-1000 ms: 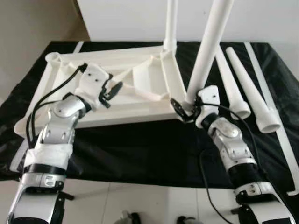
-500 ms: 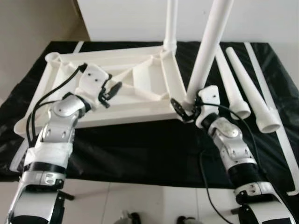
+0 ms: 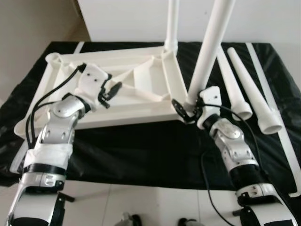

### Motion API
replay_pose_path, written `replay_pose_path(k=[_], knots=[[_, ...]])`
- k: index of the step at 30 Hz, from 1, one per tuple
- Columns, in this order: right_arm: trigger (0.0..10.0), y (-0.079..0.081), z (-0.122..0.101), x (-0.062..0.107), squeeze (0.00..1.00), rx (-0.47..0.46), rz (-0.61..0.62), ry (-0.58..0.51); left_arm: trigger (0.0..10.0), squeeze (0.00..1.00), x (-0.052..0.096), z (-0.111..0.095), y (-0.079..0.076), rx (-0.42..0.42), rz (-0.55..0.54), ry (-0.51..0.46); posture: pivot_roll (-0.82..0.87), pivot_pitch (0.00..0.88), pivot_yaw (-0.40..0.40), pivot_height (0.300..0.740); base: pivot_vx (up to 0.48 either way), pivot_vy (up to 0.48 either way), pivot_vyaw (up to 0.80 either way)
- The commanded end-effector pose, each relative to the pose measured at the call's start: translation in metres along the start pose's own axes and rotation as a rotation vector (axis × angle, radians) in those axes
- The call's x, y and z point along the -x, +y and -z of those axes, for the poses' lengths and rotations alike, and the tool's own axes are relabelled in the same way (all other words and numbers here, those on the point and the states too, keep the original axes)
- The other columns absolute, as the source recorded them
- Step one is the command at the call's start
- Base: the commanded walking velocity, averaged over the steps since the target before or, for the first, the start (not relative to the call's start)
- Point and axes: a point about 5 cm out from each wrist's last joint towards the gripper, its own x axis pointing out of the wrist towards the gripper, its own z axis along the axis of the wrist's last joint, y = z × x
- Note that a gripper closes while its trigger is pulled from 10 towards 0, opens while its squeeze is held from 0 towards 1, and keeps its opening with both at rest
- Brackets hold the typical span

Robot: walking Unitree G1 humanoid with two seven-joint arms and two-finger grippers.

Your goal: Building children table

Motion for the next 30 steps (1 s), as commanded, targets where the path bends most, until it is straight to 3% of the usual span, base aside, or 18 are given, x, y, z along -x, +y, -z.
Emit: replay_pose_path(k=[1, 3, 4, 5, 6, 7, 11, 30], knots=[[10.0, -0.0007, 0.0022, 0.0024, 0.0, -0.009, 0.001, 0.0, 0.0, 0.0, 0.0017, -0.0005, 0.0073, -0.004, -0.05, -0.002, -0.06, 0.153, 0.078, 0.74, 0.0, 0.0, 0.0], [10.0, -0.0007, 0.0022, 0.0024, 0.0, -0.009, 0.001, 0.0, 0.0, 0.0, 0.0017, -0.0005, 0.0073, -0.004, -0.05, -0.002, -0.06, 0.153, 0.078, 0.74, 0.0, 0.0, 0.0], [10.0, -0.0008, 0.0022, 0.0028, 0.0, -0.009, 0.002, 0.0, 2.9, 0.0, 0.0013, -0.0005, 0.0068, 0.017, -0.045, -0.002, -0.07, 0.156, 0.08, 0.74, 0.0, 0.0, 0.0], [10.0, -0.0008, 0.0023, 0.0032, 0.0, -0.009, 0.003, 0.0, 10.0, 0.0, 0.0008, 0.0001, 0.0075, 0.048, -0.049, 0.0, -0.07, 0.157, 0.08, 0.74, 0.0, 0.0, 0.0], [10.0, -0.0008, 0.0023, 0.0032, 0.0, -0.009, 0.003, 0.0, 10.0, 0.0, 0.0008, 0.0001, 0.0075, 0.048, -0.049, 0.0, -0.07, 0.157, 0.08, 0.74, 0.0, 0.0, 0.0], [10.0, -0.0007, 0.0025, 0.0036, 0.0, -0.009, 0.004, 0.001, 10.0, 1.0, 0.0005, 0.0005, 0.0092, 0.07, -0.06, 0.003, -0.07, 0.159, 0.081, 0.74, 0.0, 0.0, 0.0], [10.0, -0.0012, 0.0029, 0.0046, 0.0, -0.011, 0.008, 0.001, 10.0, 1.0, 0.0007, 0.0012, 0.012, 0.106, -0.075, 0.003, -0.07, 0.16, 0.081, 0.74, 0.0, 0.0, 0.0], [10.0, -0.0015, 0.0023, 0.0047, 0.0, -0.012, 0.009, 0.001, 10.0, 1.0, 0.0007, -0.0013, 0.0137, 0.084, -0.086, -0.005, -0.07, 0.161, 0.08, 0.74, 0.0, 0.0, 0.0]])
